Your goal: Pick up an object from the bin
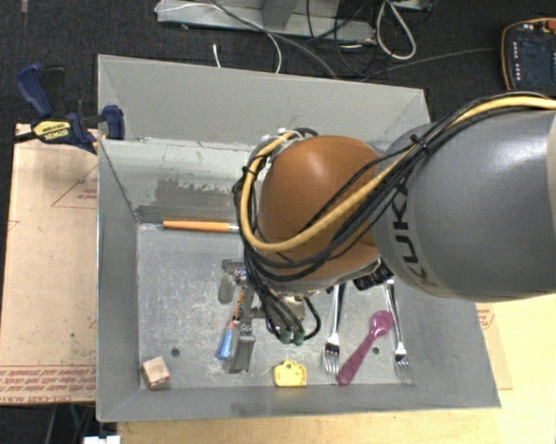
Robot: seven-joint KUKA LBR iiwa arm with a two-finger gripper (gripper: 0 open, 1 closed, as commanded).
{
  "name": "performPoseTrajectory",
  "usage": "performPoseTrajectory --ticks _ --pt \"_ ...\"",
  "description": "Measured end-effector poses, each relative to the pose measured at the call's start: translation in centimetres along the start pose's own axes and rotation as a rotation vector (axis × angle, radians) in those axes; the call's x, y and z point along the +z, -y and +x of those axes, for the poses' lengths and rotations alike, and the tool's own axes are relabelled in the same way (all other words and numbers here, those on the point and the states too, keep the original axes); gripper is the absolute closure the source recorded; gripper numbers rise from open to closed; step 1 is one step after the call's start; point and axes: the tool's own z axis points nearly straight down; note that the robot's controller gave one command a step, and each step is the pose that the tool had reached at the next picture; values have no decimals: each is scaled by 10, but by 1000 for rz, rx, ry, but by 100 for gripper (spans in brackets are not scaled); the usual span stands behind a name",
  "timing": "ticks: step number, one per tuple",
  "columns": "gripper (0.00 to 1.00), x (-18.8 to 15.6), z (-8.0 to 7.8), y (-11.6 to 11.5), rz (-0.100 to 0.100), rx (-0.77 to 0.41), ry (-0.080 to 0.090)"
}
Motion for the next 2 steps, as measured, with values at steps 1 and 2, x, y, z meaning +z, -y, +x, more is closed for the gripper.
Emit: performPoseTrajectory --ticks 1,2 --pt "0 -4 -2 1 -1 5 8" --pt "0 115 -54 51 -2 -229 10"
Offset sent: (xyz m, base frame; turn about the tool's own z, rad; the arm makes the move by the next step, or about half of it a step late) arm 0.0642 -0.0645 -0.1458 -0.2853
